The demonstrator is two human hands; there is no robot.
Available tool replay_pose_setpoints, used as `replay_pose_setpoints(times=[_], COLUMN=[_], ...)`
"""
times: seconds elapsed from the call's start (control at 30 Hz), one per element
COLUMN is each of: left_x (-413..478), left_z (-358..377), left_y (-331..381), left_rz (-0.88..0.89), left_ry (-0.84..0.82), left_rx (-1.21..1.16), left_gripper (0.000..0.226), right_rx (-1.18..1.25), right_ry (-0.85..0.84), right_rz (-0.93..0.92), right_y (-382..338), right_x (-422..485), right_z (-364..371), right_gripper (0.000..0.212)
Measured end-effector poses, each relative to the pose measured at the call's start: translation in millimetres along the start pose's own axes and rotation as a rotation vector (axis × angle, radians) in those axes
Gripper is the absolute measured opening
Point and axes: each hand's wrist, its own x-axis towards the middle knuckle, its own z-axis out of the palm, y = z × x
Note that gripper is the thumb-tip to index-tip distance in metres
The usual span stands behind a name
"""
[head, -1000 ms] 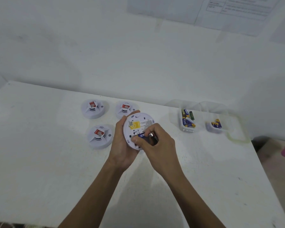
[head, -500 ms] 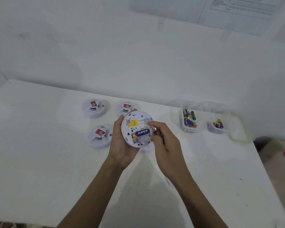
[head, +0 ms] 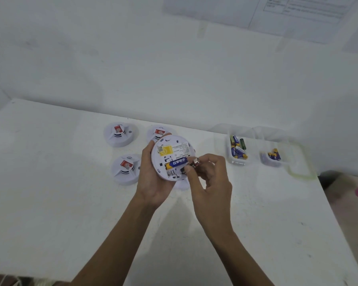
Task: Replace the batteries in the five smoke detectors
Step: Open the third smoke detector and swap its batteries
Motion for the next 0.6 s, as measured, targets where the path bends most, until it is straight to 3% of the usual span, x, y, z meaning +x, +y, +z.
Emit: replay_pose_setpoints(times=[0.27,0.6], left_x=[0.0,-1.5], left_z=[-0.1,5.9], left_y=[-1.9,-2.7], left_rz=[-0.002,-0.027], left_ry=[0.024,-0.028], left_rx=[0.012,0.019], left_gripper=[0.064,0.066], right_rx=[-0.179,-0.205], right_ry=[0.154,0.176], right_rz=[-0.078,-0.154], right_y=[12.2,19.6], right_x=[-2.7,-4.3], right_z=[10.7,16.4], right_gripper=[0.023,0.028])
